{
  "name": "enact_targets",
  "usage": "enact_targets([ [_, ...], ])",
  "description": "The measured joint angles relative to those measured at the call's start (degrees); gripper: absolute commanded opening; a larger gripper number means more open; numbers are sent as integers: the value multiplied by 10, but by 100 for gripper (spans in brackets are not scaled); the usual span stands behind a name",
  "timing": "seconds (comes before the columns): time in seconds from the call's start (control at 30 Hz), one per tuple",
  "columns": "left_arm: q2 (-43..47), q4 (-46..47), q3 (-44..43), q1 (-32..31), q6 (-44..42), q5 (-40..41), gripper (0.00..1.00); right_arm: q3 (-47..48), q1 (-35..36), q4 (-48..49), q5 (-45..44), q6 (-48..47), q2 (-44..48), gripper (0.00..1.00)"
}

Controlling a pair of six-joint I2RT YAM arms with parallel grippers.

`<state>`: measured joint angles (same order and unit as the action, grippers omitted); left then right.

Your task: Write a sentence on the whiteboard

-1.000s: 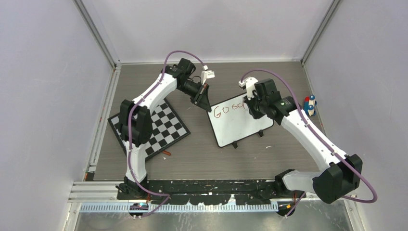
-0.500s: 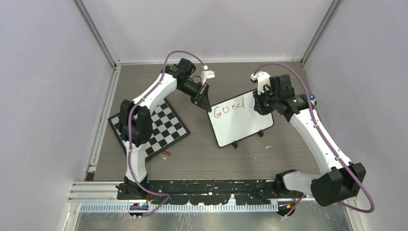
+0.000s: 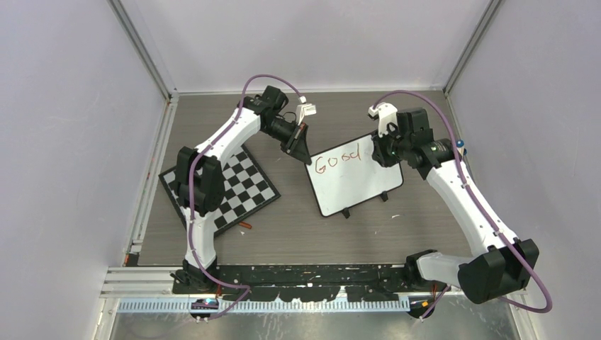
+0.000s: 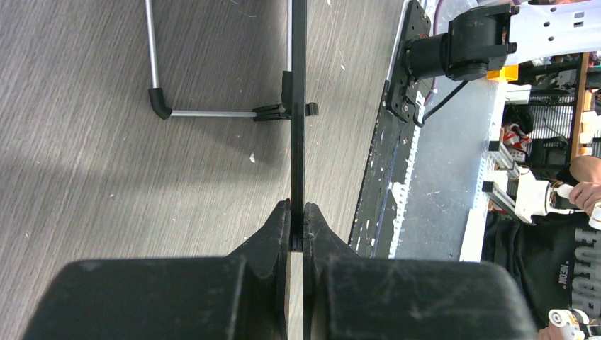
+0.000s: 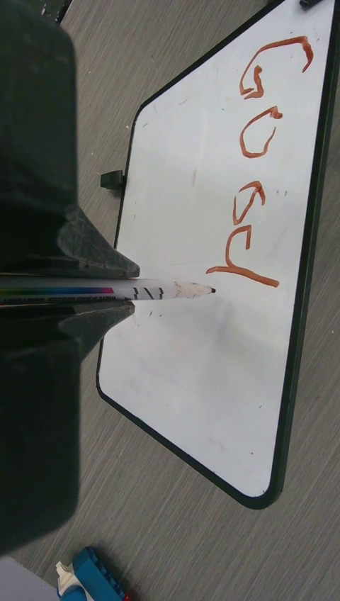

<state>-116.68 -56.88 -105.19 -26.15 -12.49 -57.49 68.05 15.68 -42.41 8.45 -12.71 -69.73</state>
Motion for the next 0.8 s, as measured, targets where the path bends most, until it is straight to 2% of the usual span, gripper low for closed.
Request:
enact_targets([
  [0.8, -1, 0, 0, 0, 0, 0, 0, -4, 0, 38, -19, 7, -30, 0],
])
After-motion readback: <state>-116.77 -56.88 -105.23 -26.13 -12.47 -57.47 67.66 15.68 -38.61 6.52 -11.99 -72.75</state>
